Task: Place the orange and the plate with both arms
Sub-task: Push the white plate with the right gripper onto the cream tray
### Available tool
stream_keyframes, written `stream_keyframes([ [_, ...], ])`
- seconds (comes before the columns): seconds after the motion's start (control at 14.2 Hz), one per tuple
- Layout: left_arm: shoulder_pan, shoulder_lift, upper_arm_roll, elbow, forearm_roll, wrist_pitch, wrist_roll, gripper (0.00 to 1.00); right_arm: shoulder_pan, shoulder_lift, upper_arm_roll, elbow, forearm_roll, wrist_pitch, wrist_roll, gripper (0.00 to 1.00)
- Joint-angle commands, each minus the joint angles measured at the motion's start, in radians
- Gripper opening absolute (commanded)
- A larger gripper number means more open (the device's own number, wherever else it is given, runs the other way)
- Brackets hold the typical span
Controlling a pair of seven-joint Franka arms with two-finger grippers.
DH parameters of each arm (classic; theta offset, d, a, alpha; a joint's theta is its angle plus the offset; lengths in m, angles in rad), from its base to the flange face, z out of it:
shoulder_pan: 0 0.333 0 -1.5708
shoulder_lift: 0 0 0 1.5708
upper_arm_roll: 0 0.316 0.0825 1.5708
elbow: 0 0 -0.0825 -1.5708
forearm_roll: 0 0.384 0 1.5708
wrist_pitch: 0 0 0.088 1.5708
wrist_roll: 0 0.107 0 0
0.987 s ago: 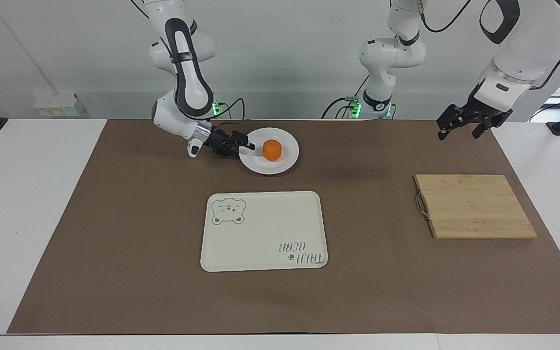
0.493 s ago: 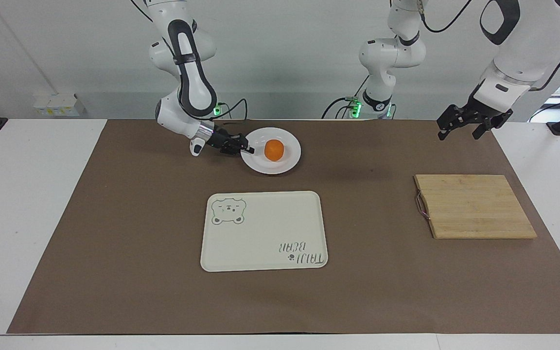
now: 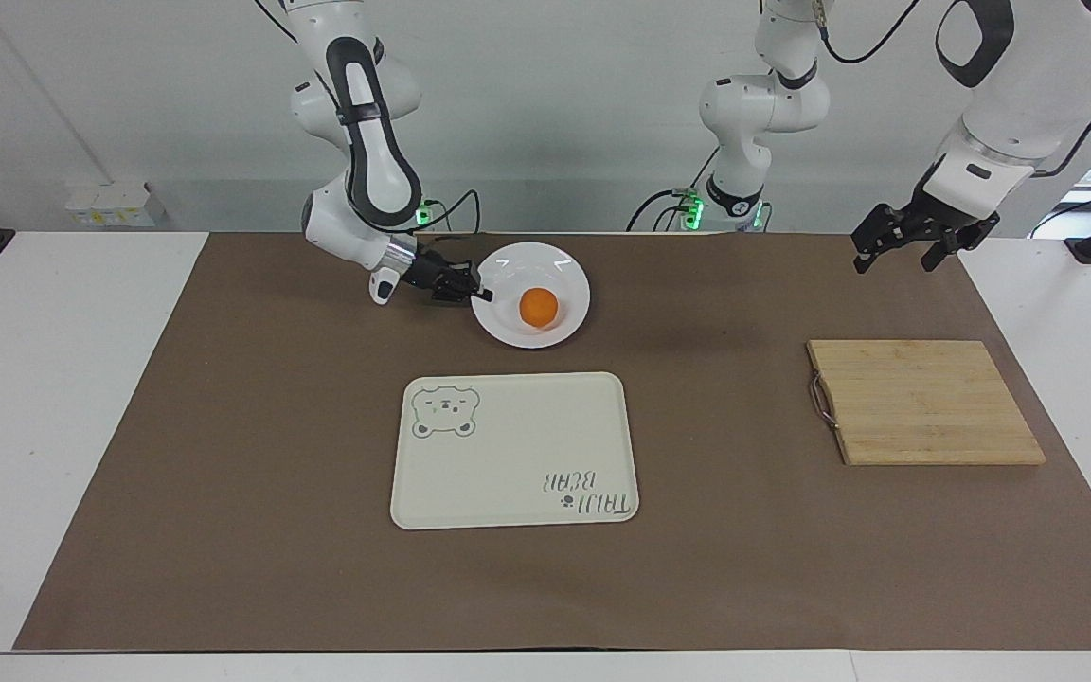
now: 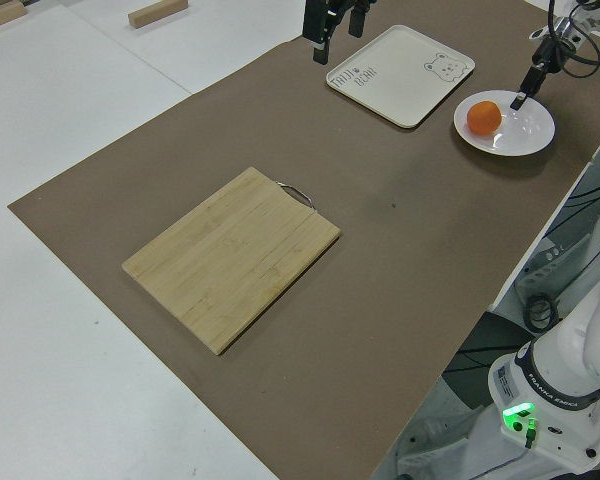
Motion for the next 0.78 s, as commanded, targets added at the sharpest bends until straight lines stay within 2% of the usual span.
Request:
stream_keyframes([
  [0.0,0.002,-0.009,0.0,-0.008,0.01,0.005,0.01,1.0,0.001,-0.021,0.005,0.04,0.021,0.007,-0.025,0.0],
  [0.42,0.003,-0.009,0.0,-0.008,0.01,0.007,0.01,1.0,0.001,-0.042,0.005,0.099,0.013,0.003,0.017,0.0],
  [0.7,0.003,-0.009,0.0,-0.008,0.01,0.005,0.01,1.0,-0.013,-0.055,0.005,0.174,-0.08,-0.032,0.121,0.0],
])
